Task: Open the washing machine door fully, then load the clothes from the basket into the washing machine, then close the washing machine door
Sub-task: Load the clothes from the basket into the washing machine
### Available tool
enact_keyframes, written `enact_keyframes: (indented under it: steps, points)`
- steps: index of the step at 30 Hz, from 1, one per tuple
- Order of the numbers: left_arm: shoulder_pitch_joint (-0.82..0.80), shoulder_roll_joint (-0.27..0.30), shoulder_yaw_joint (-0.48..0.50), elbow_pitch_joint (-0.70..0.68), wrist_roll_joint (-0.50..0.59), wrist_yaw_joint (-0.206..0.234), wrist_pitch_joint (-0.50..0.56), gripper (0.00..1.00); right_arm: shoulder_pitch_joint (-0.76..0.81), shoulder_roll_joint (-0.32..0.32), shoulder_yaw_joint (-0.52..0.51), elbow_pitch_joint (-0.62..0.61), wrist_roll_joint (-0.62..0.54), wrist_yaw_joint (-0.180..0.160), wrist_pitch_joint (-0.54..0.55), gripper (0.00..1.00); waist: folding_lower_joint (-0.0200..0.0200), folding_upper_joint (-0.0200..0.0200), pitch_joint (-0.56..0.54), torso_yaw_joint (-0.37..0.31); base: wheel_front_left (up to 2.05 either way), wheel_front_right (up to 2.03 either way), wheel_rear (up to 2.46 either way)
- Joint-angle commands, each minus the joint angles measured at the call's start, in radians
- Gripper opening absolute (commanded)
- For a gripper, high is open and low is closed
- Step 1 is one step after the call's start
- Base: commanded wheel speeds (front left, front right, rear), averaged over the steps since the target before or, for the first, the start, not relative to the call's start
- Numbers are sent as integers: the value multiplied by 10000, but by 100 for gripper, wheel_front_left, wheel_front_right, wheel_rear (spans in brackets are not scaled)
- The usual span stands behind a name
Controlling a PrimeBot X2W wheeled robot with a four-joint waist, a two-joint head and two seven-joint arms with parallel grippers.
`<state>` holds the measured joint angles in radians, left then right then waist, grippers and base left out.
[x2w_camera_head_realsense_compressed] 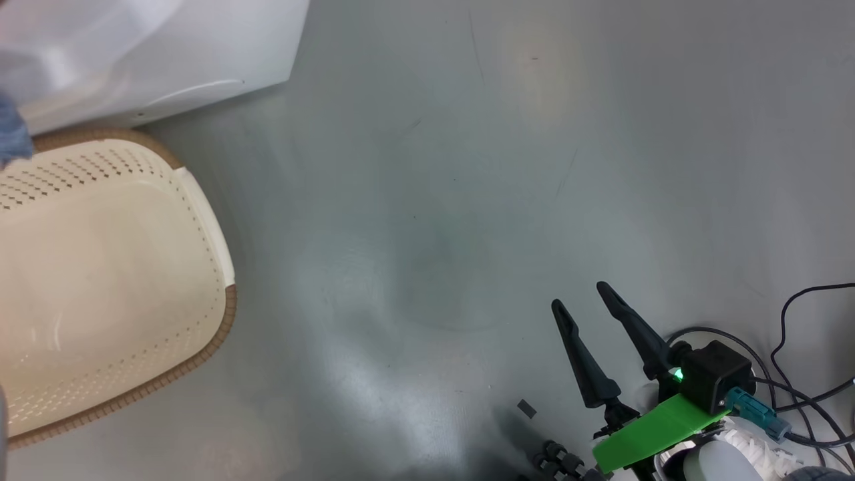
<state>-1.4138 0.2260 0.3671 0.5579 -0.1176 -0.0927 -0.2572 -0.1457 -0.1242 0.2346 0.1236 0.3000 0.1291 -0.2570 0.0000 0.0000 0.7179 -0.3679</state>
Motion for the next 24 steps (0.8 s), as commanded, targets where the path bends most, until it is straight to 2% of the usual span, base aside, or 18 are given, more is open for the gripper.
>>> enact_keyframes:
  steps: [1,18,19,20,21,22,23,24]
  points:
    - [139,222,-18,-150,173,-56,-46,0,180,-99,147,-169,92,16,-48,100,0,0,41,11,0,0,0]
    - [314,286,-306,1810,1022,414,-46,0,285,-97,160,-75,100,16,-48,100,0,0,-152,22,0,0,0]
    - [255,332,-352,1978,1066,440,-46,15,282,-96,175,-65,106,16,-48,100,0,0,-172,18,0,0,0]
    - [202,376,-395,2159,1121,502,-46,38,274,-94,186,-55,111,16,-48,100,0,0,-199,16,0,0,0]
    - [165,378,-409,2332,1147,601,-46,57,273,-89,186,-48,116,16,-48,100,0,0,-237,19,0,0,0]
    - [127,366,-422,2451,1155,676,-46,89,277,-84,181,-40,118,16,-48,100,0,0,-273,24,0,0,0]
    - [113,382,-489,2606,1237,772,-46,100,286,-80,168,-32,117,16,-48,100,0,0,-310,37,0,0,0]
    - [95,385,-567,2754,1309,840,-46,100,297,-76,144,-26,115,16,-48,100,0,0,-341,55,0,0,0]
